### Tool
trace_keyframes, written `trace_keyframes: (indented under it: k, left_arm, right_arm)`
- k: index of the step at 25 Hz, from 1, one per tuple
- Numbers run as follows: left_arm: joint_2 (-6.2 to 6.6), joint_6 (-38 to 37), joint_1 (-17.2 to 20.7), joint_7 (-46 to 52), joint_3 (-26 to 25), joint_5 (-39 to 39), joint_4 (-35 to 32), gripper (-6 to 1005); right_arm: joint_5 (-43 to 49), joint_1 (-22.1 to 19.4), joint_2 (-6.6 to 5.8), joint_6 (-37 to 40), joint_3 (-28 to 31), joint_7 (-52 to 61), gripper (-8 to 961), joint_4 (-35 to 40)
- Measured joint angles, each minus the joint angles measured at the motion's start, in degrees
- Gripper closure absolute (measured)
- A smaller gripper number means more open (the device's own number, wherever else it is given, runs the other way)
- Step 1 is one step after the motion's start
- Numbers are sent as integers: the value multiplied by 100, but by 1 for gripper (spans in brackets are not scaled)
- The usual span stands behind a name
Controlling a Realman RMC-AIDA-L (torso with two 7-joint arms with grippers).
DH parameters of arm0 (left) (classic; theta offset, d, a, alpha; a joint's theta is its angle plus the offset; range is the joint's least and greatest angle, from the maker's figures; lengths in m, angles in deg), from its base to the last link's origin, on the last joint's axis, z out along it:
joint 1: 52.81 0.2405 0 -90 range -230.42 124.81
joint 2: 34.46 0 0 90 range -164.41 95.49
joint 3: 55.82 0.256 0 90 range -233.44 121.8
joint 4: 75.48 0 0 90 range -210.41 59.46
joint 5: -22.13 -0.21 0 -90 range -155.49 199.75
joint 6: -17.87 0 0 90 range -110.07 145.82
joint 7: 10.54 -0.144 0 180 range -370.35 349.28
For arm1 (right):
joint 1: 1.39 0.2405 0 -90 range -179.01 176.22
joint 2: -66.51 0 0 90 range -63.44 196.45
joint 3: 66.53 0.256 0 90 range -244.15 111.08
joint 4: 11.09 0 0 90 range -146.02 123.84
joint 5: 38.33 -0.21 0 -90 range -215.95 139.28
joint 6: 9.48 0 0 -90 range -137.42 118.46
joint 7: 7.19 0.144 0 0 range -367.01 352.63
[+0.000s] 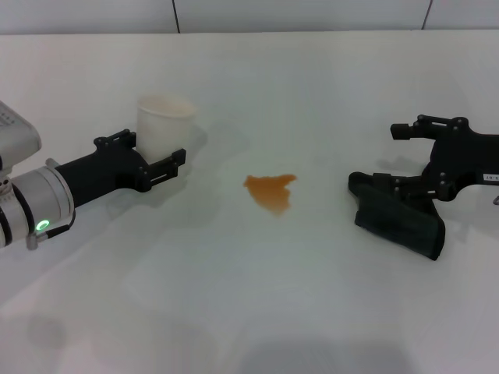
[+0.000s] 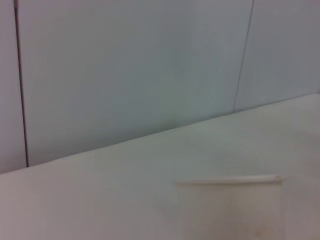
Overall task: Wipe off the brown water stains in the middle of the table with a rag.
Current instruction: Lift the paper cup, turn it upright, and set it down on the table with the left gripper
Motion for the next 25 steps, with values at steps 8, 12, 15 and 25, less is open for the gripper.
trace_keyframes:
  k: [8, 12, 15, 25]
  left_arm:
    - [0, 84, -5, 58, 0, -209, -2, 281]
    - [0, 90, -13, 61, 0, -240, -2, 281]
    - [0, 90, -12, 67, 0, -277, -7, 280]
    - [0, 88, 31, 87, -1, -379, -11, 280]
  right_arm:
    - [1, -1, 0, 0, -6, -10, 84, -4]
    - [1, 0, 0, 0, -1, -10, 84, -3]
    - [2, -2, 0, 0, -9, -9, 84, 1]
    - [2, 2, 0, 0, -9, -9, 85, 18]
